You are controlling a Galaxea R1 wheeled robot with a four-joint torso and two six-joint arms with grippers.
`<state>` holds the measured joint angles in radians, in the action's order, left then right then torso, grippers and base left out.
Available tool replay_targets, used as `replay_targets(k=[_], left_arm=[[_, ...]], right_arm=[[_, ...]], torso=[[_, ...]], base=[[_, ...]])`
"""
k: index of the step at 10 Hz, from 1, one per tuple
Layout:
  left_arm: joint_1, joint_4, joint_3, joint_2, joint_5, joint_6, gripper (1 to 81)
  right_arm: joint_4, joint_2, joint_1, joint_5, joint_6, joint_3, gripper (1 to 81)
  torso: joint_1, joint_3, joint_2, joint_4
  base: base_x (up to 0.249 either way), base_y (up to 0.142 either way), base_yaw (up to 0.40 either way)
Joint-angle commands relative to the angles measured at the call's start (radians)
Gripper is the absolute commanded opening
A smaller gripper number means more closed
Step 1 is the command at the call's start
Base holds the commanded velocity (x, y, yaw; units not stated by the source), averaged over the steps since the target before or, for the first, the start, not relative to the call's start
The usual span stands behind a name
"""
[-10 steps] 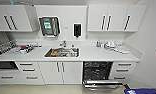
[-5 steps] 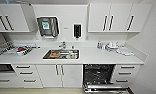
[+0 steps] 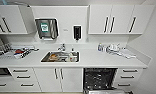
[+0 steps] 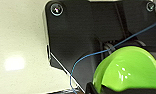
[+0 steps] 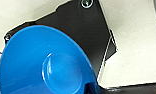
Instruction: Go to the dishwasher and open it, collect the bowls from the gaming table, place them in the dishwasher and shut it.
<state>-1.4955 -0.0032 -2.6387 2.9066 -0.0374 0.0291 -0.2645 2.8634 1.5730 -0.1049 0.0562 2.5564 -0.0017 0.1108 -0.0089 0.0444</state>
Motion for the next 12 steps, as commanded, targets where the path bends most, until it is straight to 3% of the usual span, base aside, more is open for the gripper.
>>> replay_targets(k=[1,3,8,12], left_arm=[[0.047,-0.004,0.002,-0.018,-0.059,0.005,1.0],[0.042,-0.004,0.003,-0.019,-0.052,0.005,1.0],[0.042,-0.001,0.003,-0.018,-0.052,0.005,1.0],[0.042,-0.003,0.003,-0.018,-0.053,0.002,1.0]], right_arm=[[0.001,-0.071,-0.044,0.059,-0.002,-0.091,1.0],[0.001,-0.114,-0.043,0.053,-0.004,-0.164,1.0],[0.001,-0.103,-0.044,0.053,-0.002,-0.15,1.0],[-0.009,-0.105,-0.049,0.059,-0.01,-0.151,1.0]], torso=[[0.002,0.0,0.0,0.0],[0.002,0.001,0.001,0.0],[0.002,0.0,0.001,0.0],[0.003,0.001,0.001,0.0]], base=[[0.168,0.0,0.0],[0.168,0.0,0.0],[0.168,0.0,0.0],[0.027,0.0,0.0]])
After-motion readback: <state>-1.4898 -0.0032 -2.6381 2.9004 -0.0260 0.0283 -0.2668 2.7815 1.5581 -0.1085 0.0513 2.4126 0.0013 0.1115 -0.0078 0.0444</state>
